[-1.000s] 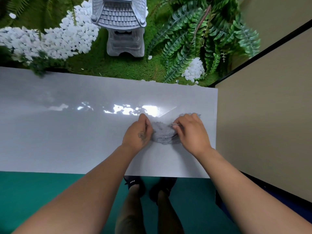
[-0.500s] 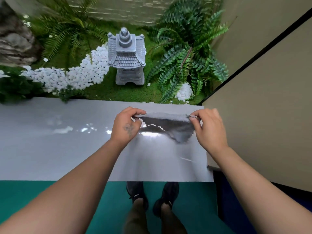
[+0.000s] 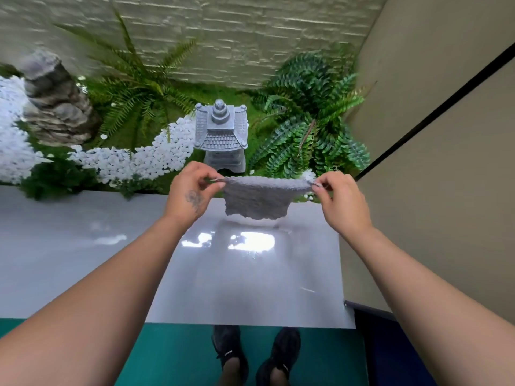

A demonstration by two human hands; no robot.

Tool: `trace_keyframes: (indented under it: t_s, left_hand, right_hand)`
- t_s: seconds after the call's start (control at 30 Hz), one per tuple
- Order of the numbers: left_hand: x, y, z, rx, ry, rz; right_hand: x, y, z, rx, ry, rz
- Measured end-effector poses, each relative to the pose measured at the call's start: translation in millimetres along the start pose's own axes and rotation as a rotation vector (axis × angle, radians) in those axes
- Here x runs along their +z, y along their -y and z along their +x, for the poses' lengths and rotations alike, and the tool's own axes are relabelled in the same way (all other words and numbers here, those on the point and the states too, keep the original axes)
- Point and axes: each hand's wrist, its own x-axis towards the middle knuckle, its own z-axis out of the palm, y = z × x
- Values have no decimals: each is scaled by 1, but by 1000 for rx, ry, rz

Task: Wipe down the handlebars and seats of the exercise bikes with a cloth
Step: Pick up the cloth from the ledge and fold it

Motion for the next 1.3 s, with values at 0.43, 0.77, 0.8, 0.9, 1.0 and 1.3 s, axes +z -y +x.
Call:
trace_keyframes:
  t_s: [0.43, 0.77, 0.8, 0.9, 1.0, 1.3]
  left_hand:
    - [65, 72, -114, -286, 190, -127]
    - [117, 133, -229, -361, 440, -87]
    - [119, 134, -233, -374, 450, -103]
    - [121, 135, -232, -400, 434, -135]
    - [121, 136, -214, -437, 396, -143]
    - [130, 143, -146, -425, 308, -167]
  right_hand:
    - [68, -73, -86, 37, 286, -38]
    - [131, -133, -195, 115, 610, -32]
    - [134, -135, -200, 124, 623, -37]
    - [139, -135, -202, 138, 637, -40]
    - [143, -132, -188, 200, 628, 3]
    - [161, -128, -110, 427, 487, 139]
